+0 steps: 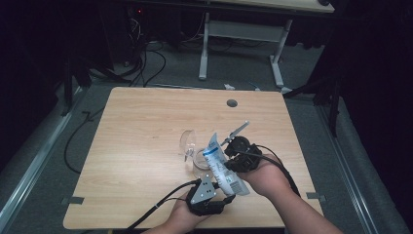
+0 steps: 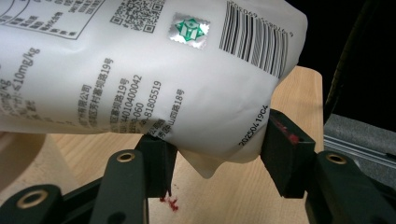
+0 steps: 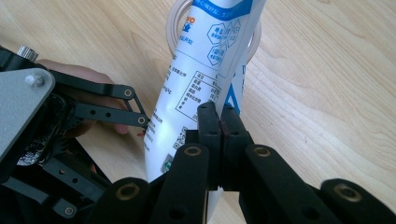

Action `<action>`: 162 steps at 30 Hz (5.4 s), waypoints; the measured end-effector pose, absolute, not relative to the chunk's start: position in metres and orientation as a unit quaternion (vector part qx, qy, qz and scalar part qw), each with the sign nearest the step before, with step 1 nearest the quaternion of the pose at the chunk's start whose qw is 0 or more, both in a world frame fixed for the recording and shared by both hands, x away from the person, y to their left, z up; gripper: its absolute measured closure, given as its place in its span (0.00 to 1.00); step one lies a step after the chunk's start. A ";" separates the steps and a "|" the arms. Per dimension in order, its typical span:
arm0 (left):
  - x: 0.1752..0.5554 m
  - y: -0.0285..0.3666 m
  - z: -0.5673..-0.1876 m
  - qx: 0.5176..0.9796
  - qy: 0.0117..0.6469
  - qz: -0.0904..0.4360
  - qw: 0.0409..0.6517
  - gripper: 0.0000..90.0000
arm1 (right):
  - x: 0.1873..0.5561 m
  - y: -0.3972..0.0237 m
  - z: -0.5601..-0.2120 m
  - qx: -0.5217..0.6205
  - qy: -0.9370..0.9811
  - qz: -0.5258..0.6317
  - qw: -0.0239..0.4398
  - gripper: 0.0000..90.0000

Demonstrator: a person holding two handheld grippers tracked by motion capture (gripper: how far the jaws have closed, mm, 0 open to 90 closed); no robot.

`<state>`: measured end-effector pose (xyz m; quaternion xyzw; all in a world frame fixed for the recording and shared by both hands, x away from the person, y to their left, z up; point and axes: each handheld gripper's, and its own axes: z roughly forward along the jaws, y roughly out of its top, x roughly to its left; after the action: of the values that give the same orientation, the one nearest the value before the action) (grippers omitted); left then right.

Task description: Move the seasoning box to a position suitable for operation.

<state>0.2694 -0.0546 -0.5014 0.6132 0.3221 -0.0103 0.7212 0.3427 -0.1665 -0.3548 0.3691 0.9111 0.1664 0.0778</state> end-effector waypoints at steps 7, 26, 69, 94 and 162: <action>0.270 -0.052 -0.498 0.607 0.326 -0.010 0.725 0.55 | 0.347 -0.160 -0.350 0.357 0.917 0.159 0.080 1.00; 0.271 -0.051 -0.496 0.603 0.328 -0.019 0.727 0.53 | 0.351 -0.158 -0.348 0.352 0.919 0.156 0.082 1.00; 0.273 -0.054 -0.492 0.600 0.324 -0.013 0.732 0.56 | 0.359 -0.154 -0.345 0.356 0.918 0.155 0.079 1.00; 0.275 -0.051 -0.487 0.591 0.331 -0.025 0.735 0.55 | 0.363 -0.147 -0.342 0.341 0.924 0.151 0.083 1.00; 0.276 -0.050 -0.483 0.588 0.328 -0.033 0.739 0.55 | 0.367 -0.142 -0.340 0.335 0.927 0.141 0.089 1.00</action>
<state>0.2757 -0.0500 -0.4832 0.5882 0.3280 -0.0325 0.7385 0.3670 -0.1417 -0.3402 0.3353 0.9272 0.1411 0.0888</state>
